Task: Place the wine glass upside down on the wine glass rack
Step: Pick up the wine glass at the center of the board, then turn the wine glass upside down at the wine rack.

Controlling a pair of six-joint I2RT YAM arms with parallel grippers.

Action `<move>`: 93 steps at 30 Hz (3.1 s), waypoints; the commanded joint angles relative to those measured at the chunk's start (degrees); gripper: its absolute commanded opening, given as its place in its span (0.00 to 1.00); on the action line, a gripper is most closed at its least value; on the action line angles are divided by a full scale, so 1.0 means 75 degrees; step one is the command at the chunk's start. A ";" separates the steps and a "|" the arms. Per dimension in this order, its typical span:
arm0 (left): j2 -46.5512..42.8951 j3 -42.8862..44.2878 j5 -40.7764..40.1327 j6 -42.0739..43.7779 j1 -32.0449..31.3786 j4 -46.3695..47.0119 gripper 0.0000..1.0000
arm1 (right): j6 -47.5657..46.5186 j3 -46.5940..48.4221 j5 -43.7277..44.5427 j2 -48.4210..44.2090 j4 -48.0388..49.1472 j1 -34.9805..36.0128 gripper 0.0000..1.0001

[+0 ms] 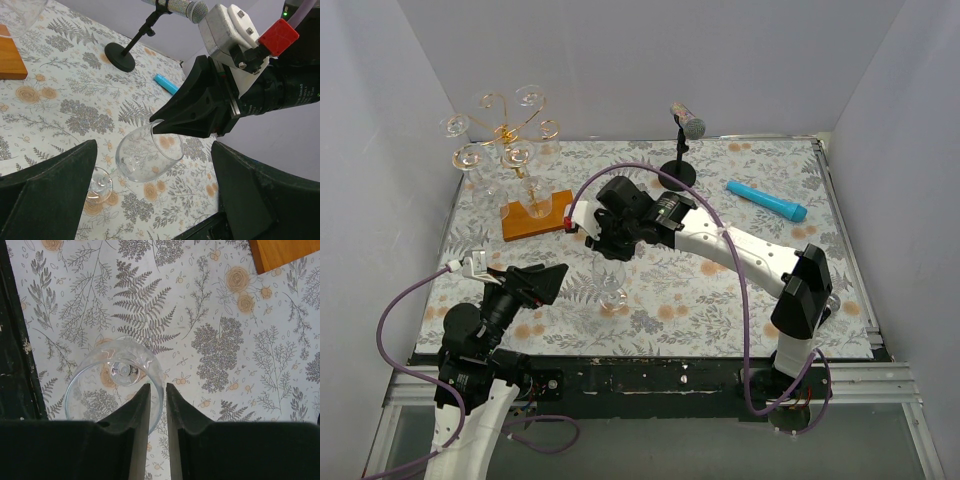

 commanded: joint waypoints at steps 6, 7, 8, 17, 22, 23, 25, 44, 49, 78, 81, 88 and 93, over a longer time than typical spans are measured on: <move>-0.0054 -0.0052 -0.0089 0.0033 0.0001 0.0084 0.98 | -0.0097 0.0556 -0.0051 0.0005 -0.0178 0.0028 0.03; -0.0066 -0.0052 -0.0078 0.0033 0.0001 0.0084 0.98 | -0.0097 0.0591 -0.0086 -0.0007 -0.0190 0.0017 0.01; -0.0055 -0.0052 -0.0089 0.0033 0.0001 0.0073 0.98 | -0.0121 0.0626 -0.0098 -0.0042 -0.0178 0.0017 0.01; -0.0067 -0.0099 0.0004 -0.0201 0.0001 0.0120 0.98 | -0.0378 0.0533 -0.0145 -0.0674 -0.0202 0.0028 0.01; 0.0214 -0.0111 0.0191 -0.0423 0.0001 0.0119 0.98 | -0.0484 0.0381 -0.0215 -0.1108 -0.0202 -0.0170 0.01; 0.0308 -0.0181 0.0296 -0.0540 0.0001 0.0178 0.98 | -0.0484 0.0357 -0.0285 -0.1190 -0.0202 -0.0240 0.01; 0.0495 -0.0391 0.0635 -0.0891 0.0001 0.0365 0.98 | -0.0484 0.0287 -0.0484 -0.1354 -0.0202 -0.0416 0.01; 0.2452 -0.2114 0.2617 -0.2579 -0.0034 0.2732 0.98 | 0.0242 -0.0885 -0.2663 -0.2714 0.0407 -0.2537 0.01; 0.2874 -0.2396 0.2653 -0.2837 -0.0221 0.3517 0.98 | 0.0418 -0.1142 -0.2992 -0.2878 0.0606 -0.2912 0.01; 0.6003 -0.2772 0.0931 -0.3974 -0.2506 0.7150 0.90 | 0.0805 -0.1600 -0.3742 -0.3183 0.0912 -0.3417 0.01; 0.6296 -0.2573 0.0720 -0.4045 -0.2635 0.7256 0.83 | 0.0817 -0.1577 -0.3789 -0.3148 0.0912 -0.3417 0.01; 0.6777 -0.2150 0.0204 -0.4092 -0.2975 0.7116 0.56 | 0.0828 -0.1612 -0.3825 -0.3136 0.0923 -0.3428 0.01; 0.7011 -0.2010 0.0028 -0.4115 -0.3151 0.7057 0.36 | 0.0828 -0.1647 -0.3883 -0.3148 0.0958 -0.3428 0.01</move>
